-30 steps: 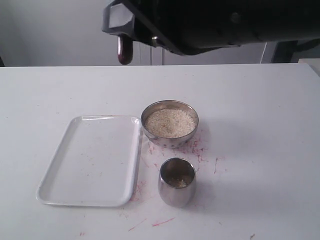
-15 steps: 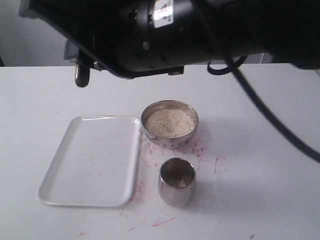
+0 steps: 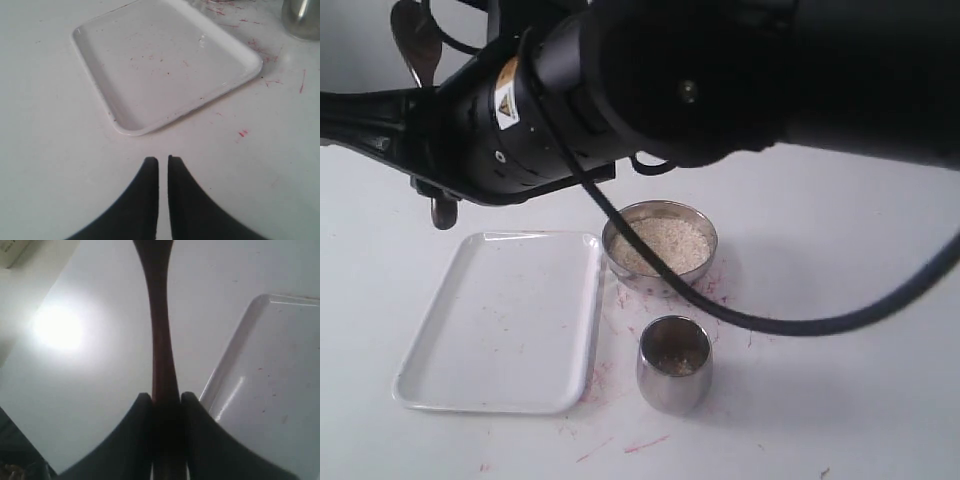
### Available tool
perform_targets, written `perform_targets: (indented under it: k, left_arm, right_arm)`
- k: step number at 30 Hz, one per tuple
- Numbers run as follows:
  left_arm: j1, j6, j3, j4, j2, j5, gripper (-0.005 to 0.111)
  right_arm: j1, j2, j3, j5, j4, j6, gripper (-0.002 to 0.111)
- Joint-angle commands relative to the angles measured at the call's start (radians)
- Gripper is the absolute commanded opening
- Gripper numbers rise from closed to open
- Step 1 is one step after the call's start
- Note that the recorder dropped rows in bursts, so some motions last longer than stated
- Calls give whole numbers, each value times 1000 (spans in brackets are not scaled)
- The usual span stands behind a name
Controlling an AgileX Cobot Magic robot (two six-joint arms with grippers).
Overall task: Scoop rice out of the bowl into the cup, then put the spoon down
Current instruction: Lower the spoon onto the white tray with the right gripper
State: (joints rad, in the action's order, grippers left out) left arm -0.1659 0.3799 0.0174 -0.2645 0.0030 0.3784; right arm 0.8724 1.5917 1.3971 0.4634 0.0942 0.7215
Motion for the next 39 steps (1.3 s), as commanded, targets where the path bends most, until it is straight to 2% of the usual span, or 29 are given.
perform_targets:
  k: [1,22,39]
  left_arm:
    - [-7,-4,-5,-13,-3,3,14]
    - [-7,-4,-5,-13,-3,3,14]
    - [-7,-4,-5,-13,-3,3,14]
  right_arm:
    - [4,55,68,79,59,-12,0]
    - [35,352,386,509,158,-65,0]
    - [35,501,388,490,160,-9,0]
